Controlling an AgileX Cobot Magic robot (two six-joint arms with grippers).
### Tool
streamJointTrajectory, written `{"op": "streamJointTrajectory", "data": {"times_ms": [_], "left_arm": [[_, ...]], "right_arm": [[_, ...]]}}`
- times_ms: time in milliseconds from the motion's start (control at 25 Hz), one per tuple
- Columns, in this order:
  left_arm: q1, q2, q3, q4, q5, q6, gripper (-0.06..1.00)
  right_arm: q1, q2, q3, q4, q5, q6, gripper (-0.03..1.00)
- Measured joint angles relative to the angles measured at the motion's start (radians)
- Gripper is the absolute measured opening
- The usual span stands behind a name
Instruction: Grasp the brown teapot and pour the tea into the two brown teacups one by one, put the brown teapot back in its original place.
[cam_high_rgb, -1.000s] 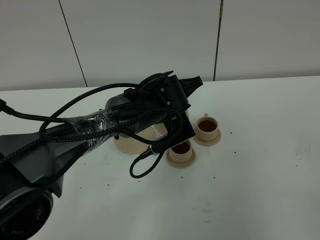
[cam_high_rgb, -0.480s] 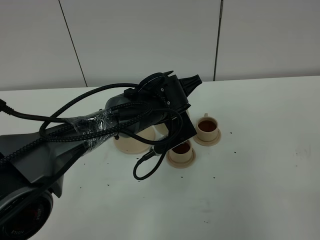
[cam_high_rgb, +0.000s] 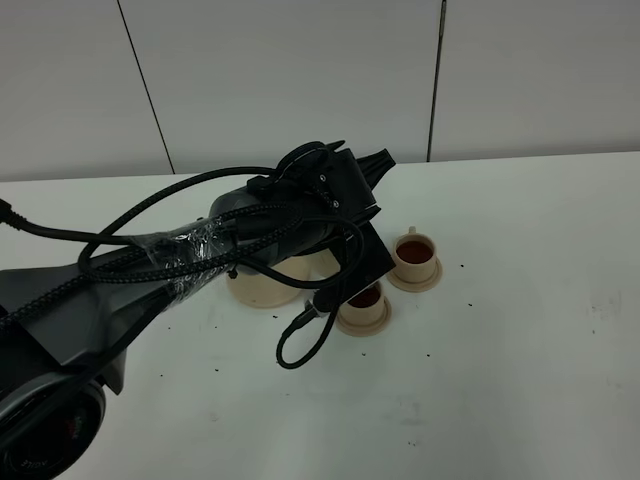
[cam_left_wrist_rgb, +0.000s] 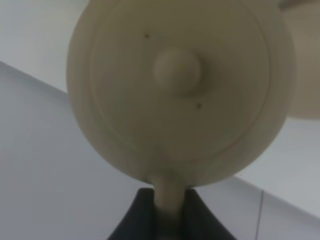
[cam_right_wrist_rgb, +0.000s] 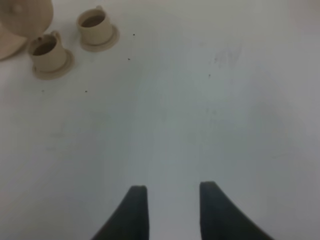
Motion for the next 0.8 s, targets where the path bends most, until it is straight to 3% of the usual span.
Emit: {"op": "streamJointTrajectory", "data": {"times_ms": [440,600,800], "left_arm": [[0.028,-0.024,0.0,-0.07,0.003,-0.116,0.17],[0.057,-0.045,0.0,-0.155,0.013,-0.165,0.17],[0.1,-0.079,0.0,-0.32,0.074,-0.219,0.17]], "right_arm": [[0.0,0.0,0.0,0.0,0.0,0.0,0.24],[0.0,0.0,0.0,0.0,0.0,0.0,0.24],[0.0,0.0,0.0,0.0,0.0,0.0,0.24]]}}
